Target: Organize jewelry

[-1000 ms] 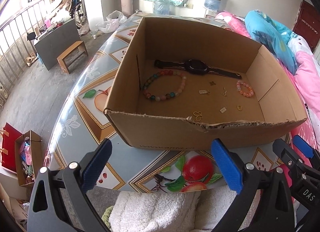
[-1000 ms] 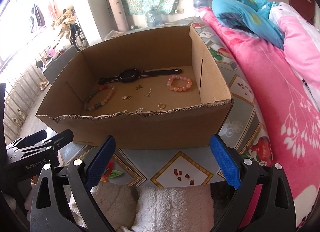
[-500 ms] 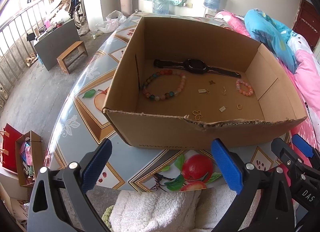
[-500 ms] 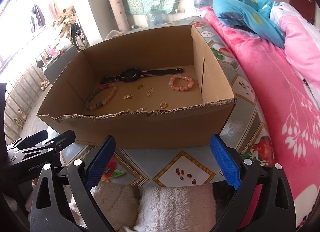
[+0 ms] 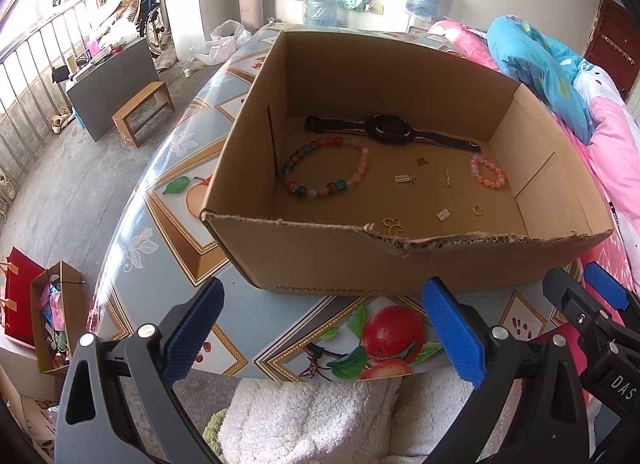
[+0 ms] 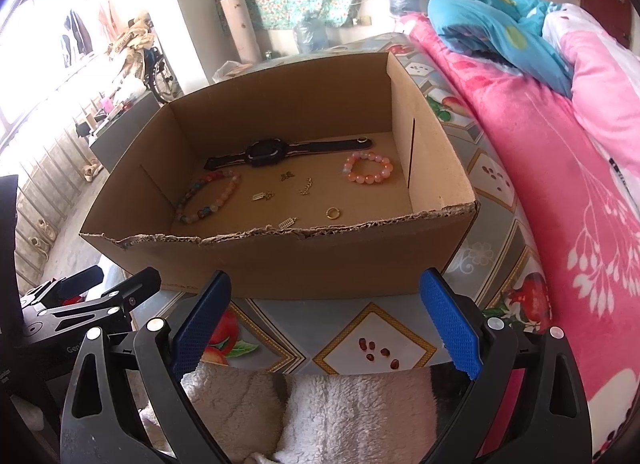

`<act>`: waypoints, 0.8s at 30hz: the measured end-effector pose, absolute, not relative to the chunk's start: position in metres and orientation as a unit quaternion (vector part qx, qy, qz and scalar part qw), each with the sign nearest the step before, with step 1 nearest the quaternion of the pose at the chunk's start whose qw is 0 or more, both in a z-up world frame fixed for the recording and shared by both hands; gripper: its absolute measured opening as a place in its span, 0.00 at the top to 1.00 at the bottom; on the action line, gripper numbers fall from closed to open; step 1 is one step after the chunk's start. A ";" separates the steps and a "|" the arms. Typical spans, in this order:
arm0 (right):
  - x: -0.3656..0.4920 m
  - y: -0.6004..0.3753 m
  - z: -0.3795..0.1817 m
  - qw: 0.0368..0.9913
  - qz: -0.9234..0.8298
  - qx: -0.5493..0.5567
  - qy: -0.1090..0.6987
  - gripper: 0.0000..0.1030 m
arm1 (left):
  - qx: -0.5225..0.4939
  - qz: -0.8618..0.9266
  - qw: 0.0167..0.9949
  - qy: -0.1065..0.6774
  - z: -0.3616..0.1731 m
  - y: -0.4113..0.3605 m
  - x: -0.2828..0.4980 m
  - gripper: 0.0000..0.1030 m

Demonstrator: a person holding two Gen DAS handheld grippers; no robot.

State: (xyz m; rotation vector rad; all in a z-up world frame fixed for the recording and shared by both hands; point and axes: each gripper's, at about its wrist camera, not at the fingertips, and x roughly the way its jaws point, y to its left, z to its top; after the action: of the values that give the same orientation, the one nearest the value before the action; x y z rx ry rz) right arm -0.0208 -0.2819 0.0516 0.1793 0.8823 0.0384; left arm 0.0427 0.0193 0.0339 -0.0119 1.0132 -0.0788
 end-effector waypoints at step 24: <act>-0.016 -0.281 0.049 0.897 0.018 0.074 0.435 0.11 | -0.008 -0.045 0.869 0.493 0.027 0.023 0.047 0.06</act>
State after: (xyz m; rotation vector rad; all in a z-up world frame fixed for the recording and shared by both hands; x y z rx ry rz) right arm -0.0160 -0.2813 0.0490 0.1539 0.9010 0.0365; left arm 0.0469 0.0225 0.0267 -0.0166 1.0315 -0.0944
